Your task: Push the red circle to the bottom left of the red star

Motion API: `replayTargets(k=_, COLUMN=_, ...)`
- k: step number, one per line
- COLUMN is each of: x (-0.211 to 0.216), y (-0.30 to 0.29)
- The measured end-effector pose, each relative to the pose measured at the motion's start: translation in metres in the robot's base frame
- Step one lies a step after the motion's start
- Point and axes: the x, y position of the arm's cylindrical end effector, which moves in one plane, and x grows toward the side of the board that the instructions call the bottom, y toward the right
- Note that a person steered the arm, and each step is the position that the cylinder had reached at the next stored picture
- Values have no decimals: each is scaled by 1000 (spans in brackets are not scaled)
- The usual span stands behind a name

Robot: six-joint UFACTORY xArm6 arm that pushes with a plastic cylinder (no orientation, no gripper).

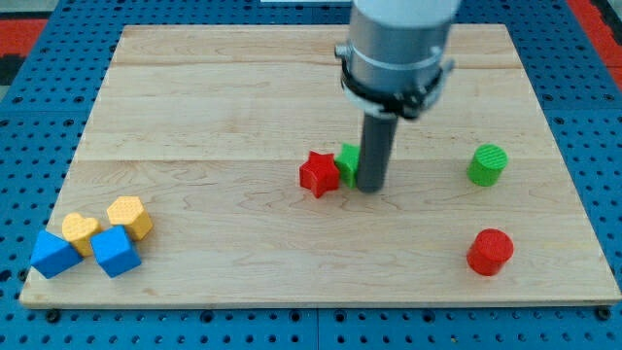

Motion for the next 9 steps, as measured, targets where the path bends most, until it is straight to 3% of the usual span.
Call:
replayTargets(k=1, x=-29, y=-9)
replayTargets(k=2, x=-3, y=101)
replayTargets(k=3, x=61, y=167)
replayTargets(k=4, x=113, y=183)
replayTargets(k=5, x=130, y=166)
replayTargets(k=6, x=94, y=105)
replayTargets(k=7, x=72, y=79)
replayTargets(k=9, x=72, y=80)
